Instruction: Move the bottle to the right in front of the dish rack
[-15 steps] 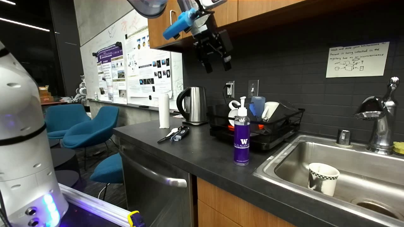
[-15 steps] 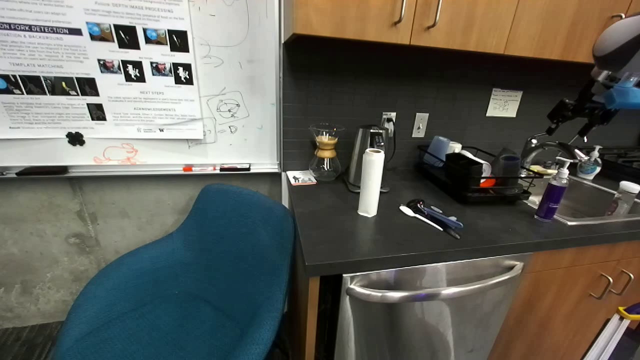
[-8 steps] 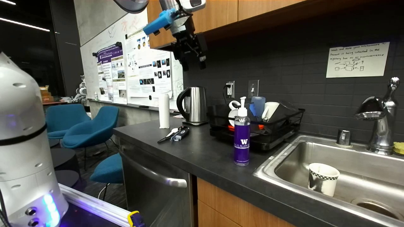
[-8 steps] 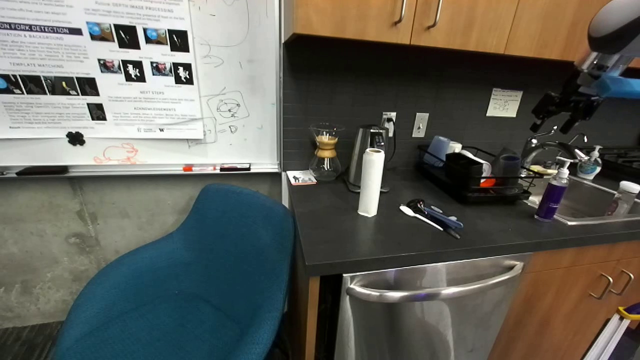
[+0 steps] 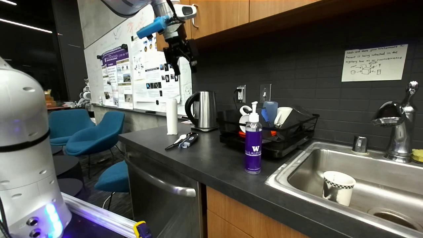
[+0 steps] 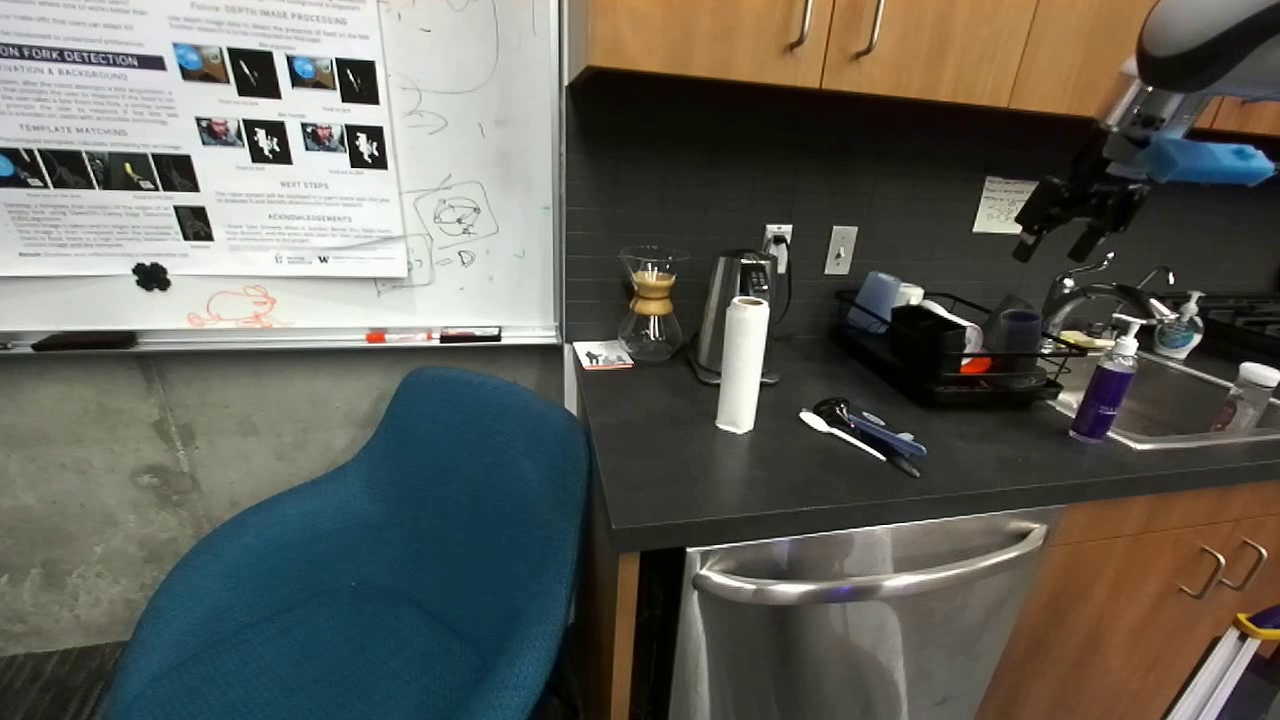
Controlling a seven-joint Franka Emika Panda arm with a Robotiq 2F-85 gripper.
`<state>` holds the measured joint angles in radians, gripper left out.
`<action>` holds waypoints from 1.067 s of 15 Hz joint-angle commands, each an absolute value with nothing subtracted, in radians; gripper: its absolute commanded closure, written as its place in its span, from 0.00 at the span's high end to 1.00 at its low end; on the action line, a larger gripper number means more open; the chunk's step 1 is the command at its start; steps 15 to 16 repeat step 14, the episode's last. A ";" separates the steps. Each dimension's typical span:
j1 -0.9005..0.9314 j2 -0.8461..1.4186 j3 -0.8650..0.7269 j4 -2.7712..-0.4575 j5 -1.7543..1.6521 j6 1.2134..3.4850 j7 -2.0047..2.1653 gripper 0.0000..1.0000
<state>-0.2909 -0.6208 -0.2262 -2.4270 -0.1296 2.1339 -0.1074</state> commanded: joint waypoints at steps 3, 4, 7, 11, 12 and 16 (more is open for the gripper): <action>-0.230 -0.626 -0.167 -2.430 -0.119 2.108 -0.055 1.00; -0.220 -0.622 -0.158 -2.430 -0.118 2.110 -0.048 1.00; -0.188 -0.603 -0.128 -2.420 -0.108 2.116 -0.018 1.00; -0.151 -0.581 -0.086 -2.413 -0.092 2.127 0.027 1.00; -0.143 -0.575 -0.077 -2.411 -0.087 2.129 0.037 1.00; -0.133 -0.560 -0.058 -2.406 -0.081 2.129 0.064 1.00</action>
